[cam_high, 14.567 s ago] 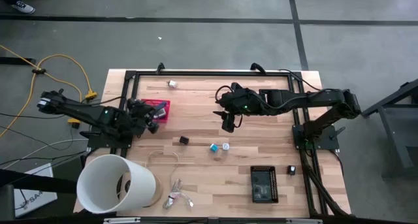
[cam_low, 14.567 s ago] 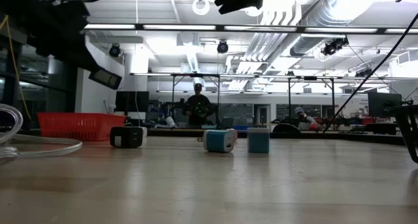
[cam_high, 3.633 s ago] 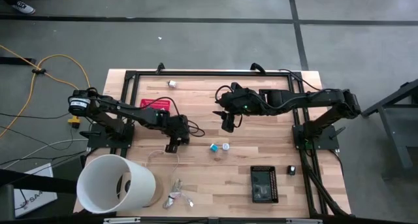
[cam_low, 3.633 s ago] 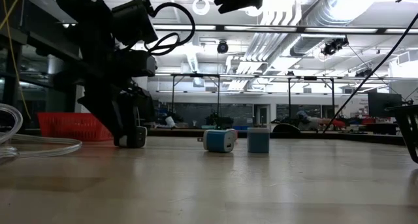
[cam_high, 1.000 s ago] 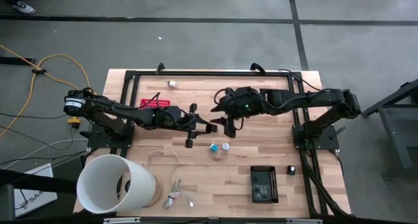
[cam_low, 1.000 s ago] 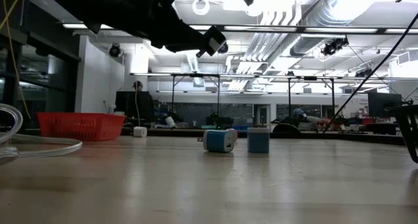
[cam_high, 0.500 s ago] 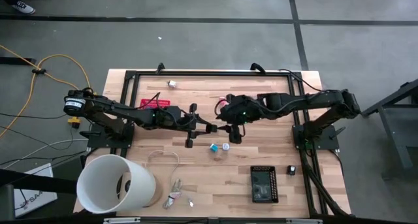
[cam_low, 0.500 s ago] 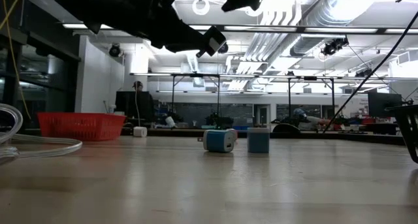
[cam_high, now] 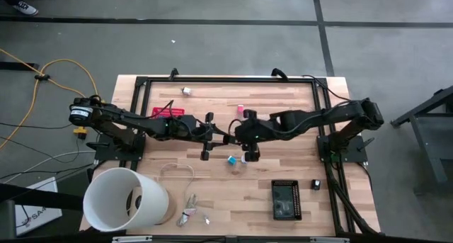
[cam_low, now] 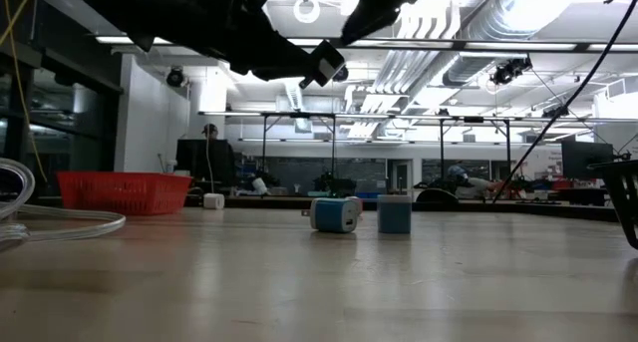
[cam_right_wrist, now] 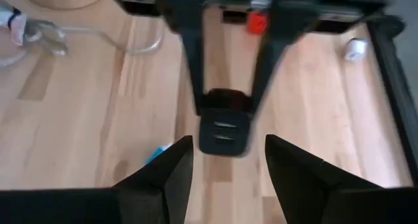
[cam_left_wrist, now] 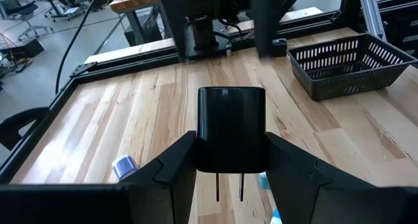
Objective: Pick & Place Office items
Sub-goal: Put the left black charger adapter into the black bin
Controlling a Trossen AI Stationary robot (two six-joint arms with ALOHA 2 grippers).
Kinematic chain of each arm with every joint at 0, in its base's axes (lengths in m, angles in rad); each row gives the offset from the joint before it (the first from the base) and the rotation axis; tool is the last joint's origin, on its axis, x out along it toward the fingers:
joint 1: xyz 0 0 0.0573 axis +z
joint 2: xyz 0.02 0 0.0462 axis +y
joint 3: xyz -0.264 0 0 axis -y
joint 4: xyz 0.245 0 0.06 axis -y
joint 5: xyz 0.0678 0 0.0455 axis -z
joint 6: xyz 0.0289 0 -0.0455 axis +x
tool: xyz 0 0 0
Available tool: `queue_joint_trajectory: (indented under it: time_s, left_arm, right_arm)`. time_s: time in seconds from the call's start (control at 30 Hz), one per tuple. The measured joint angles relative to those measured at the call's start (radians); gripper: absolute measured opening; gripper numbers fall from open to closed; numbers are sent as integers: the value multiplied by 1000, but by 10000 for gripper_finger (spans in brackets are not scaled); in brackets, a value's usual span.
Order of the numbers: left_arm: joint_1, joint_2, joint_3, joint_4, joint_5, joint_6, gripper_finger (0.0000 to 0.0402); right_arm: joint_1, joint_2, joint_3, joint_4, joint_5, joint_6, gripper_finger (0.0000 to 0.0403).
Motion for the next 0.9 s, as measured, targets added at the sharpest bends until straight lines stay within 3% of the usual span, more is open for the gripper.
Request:
queue_joint_trajectory:
  time_s: [0.9]
  left_arm:
    - [-1,0,0,45,-26,17,152]
  right_arm:
    - [1,36,-5,50,6,7,178]
